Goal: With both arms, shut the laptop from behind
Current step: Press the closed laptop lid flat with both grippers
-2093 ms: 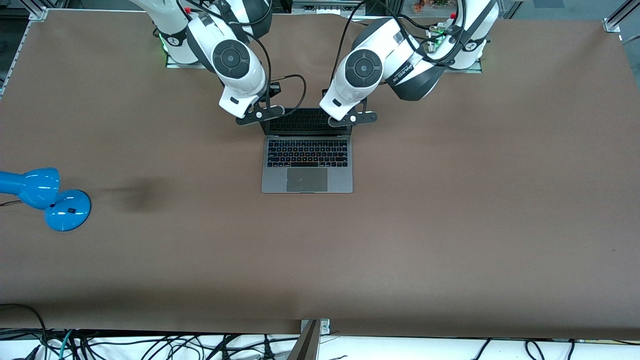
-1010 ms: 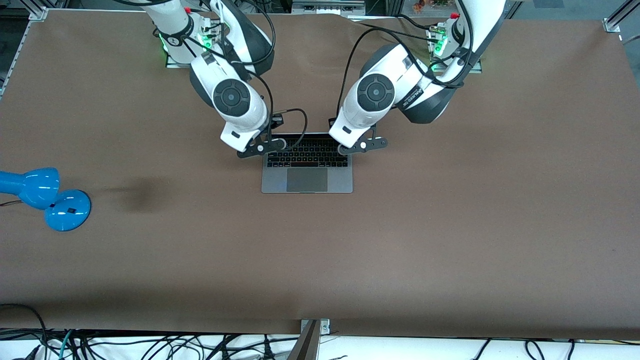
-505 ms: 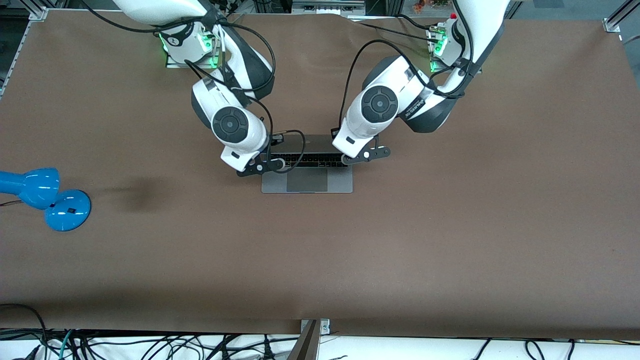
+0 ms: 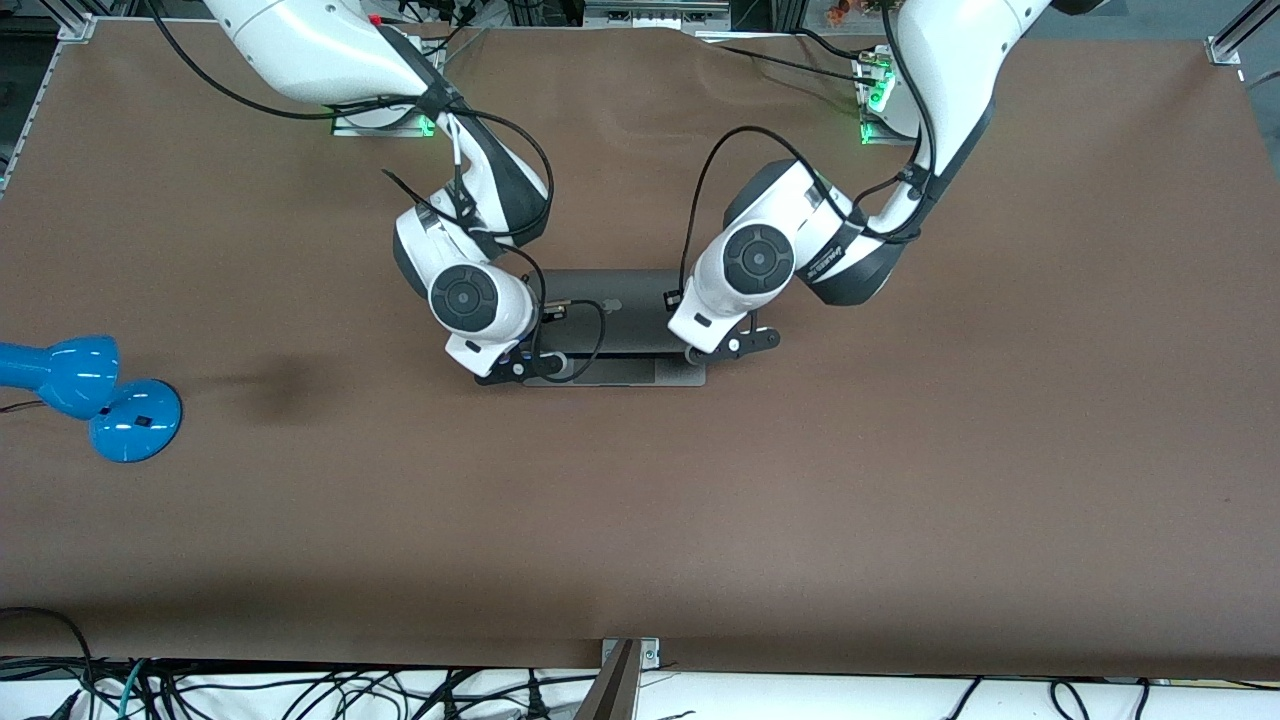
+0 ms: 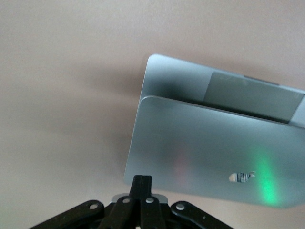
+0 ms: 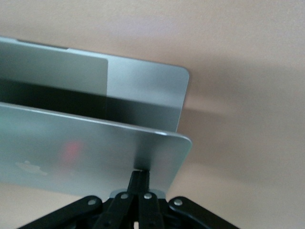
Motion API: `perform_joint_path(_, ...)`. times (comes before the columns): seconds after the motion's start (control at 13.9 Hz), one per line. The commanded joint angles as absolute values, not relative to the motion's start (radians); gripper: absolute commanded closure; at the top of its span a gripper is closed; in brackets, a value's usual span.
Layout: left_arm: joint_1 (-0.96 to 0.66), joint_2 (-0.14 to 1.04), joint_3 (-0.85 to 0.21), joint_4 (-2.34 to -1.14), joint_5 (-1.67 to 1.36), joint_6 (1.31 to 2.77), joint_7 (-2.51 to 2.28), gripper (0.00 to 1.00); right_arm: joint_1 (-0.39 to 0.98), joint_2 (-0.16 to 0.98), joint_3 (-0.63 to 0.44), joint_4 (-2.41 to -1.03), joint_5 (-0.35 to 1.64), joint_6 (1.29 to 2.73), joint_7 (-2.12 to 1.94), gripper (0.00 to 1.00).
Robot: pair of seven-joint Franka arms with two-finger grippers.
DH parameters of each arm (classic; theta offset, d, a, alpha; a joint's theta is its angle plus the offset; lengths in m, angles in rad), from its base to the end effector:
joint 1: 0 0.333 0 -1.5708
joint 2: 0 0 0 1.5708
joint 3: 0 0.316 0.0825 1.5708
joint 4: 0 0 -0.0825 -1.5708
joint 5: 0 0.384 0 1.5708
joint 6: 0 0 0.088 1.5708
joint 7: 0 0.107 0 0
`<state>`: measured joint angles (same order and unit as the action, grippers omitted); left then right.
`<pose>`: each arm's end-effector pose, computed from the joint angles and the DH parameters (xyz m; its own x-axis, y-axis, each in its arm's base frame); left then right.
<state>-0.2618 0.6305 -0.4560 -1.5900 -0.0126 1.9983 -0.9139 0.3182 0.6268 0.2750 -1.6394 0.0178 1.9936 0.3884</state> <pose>0.5330 -0.4131 0.2851 0.9189 0.2373 -0.3152 0.2605 -0.9649 0.0328 0.5550 0.3529 0.2443 0.9402 0.1672 -0.2967 0.1547 -0.9858 -0.0655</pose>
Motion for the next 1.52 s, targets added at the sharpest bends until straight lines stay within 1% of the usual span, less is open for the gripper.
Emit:
perform_joint_path(0.0,-0.268,0.71,-0.459,-1.519,0.025,2.019,-0.927,1.0,0.321,0.704,0.268,-1.566,-0.003,1.988,0.402,1.0)
perform_joint_path(0.22,-0.275,0.745,-0.439,-1.517,0.028,2.066,-0.92,1.0,0.322,0.758,0.253,-1.53,-0.021,1.993,0.402,1.0)
perform_joint_path(0.58,-0.276,0.834,-0.437,-1.482,0.092,2.128,-0.925,1.0,0.325,0.821,0.247,-1.526,-0.021,2.092,0.402,1.0)
perform_joint_path(0.79,-0.278,0.887,-0.437,-1.442,0.121,2.129,-0.927,1.0,0.327,0.838,0.245,-1.525,-0.021,2.126,0.402,1.0)
perform_joint_path(1.08,-0.279,0.899,-0.437,-1.437,0.135,2.138,-0.93,1.0,0.325,0.842,0.244,-1.516,-0.02,2.134,0.411,1.0)
perform_joint_path(1.15,-0.279,0.9,-0.437,-1.437,0.135,2.141,-0.93,1.0,0.327,0.838,0.245,-1.49,-0.02,2.12,0.422,0.97)
perform_joint_path(1.23,-0.279,0.9,-0.437,-1.437,0.137,2.141,-0.93,1.0,0.324,0.831,0.247,-1.468,-0.02,2.106,0.423,0.59)
perform_joint_path(1.3,-0.278,0.899,-0.437,-1.437,0.137,2.141,-0.93,0.89,0.324,0.819,0.247,-1.456,-0.021,2.076,0.423,0.01)
perform_joint_path(1.37,-0.276,0.894,-0.439,-1.437,0.135,2.141,-0.93,0.34,0.324,0.796,0.247,-1.451,-0.023,2.06,0.422,0.0)
perform_joint_path(1.44,-0.272,0.888,-0.437,-1.437,0.138,2.14,-0.927,0.0,0.322,0.764,0.245,-1.451,-0.021,2.039,0.417,0.0)
